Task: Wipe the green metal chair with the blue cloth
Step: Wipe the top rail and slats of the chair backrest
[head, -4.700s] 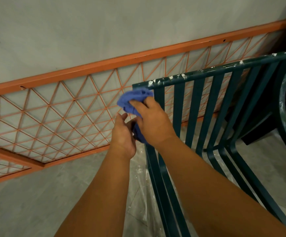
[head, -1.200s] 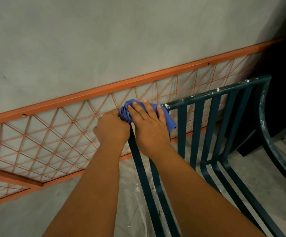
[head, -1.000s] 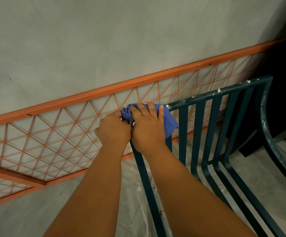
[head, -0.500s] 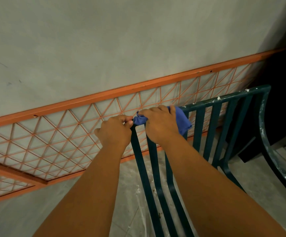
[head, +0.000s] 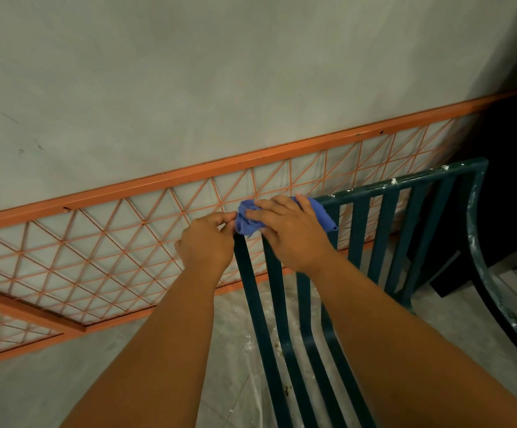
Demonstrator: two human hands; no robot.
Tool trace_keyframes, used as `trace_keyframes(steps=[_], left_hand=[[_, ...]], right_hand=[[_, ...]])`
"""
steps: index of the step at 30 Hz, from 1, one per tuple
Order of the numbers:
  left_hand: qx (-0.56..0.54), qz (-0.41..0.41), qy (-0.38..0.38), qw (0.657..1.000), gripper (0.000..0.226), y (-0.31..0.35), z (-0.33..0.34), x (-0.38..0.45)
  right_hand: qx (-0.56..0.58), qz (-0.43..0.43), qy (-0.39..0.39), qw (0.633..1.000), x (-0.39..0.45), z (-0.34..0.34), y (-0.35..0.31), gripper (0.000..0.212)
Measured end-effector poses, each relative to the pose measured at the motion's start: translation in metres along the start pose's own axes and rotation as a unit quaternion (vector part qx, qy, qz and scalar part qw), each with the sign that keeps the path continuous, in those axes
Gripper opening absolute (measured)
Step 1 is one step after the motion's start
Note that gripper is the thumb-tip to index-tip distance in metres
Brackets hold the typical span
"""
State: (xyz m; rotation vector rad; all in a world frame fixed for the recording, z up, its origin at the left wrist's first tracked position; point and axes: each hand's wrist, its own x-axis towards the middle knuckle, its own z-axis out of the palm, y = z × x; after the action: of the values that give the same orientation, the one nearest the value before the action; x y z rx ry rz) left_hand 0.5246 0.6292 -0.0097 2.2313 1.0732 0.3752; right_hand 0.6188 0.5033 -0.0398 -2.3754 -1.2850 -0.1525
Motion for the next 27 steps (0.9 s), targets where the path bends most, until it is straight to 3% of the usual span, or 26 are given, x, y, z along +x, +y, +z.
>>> trace_keyframes(steps=[5, 7, 11, 13, 18, 22, 24, 27], left_hand=[[-0.043, 0.02, -0.01, 0.999, 0.024, 0.004, 0.0, -0.003], [-0.038, 0.028, -0.003, 0.999, 0.022, 0.003, 0.001, -0.005], [-0.009, 0.068, 0.004, 0.998, 0.021, -0.002, 0.002, -0.005], [0.055, 0.103, 0.013, 0.993, 0.025, 0.0, 0.002, -0.005], [0.193, 0.16, 0.022, 0.968, 0.02, 0.005, 0.009, -0.006], [0.214, 0.156, 0.011, 0.964, 0.018, 0.007, 0.011, -0.003], [0.209, 0.156, 0.016, 0.965, 0.02, 0.006, 0.011, -0.004], [0.233, 0.181, 0.023, 0.955, 0.025, 0.005, 0.012, -0.009]], right_hand=[[-0.04, 0.191, -0.032, 0.98, 0.024, -0.011, -0.005, 0.037], [-0.04, 0.147, -0.035, 0.988, 0.025, -0.004, -0.023, 0.042], [0.001, -0.008, 0.035, 0.999, -0.005, 0.008, -0.009, 0.047], [0.002, 0.0, 0.052, 0.999, -0.013, 0.003, 0.014, 0.044], [-0.022, 0.167, 0.044, 0.985, 0.004, -0.012, 0.021, 0.04], [-0.018, 0.04, 0.044, 0.998, -0.01, 0.003, 0.011, 0.063], [0.014, -0.025, 0.043, 0.999, -0.025, 0.003, 0.028, 0.065], [0.048, 0.002, 0.055, 0.997, -0.027, -0.009, 0.047, 0.057]])
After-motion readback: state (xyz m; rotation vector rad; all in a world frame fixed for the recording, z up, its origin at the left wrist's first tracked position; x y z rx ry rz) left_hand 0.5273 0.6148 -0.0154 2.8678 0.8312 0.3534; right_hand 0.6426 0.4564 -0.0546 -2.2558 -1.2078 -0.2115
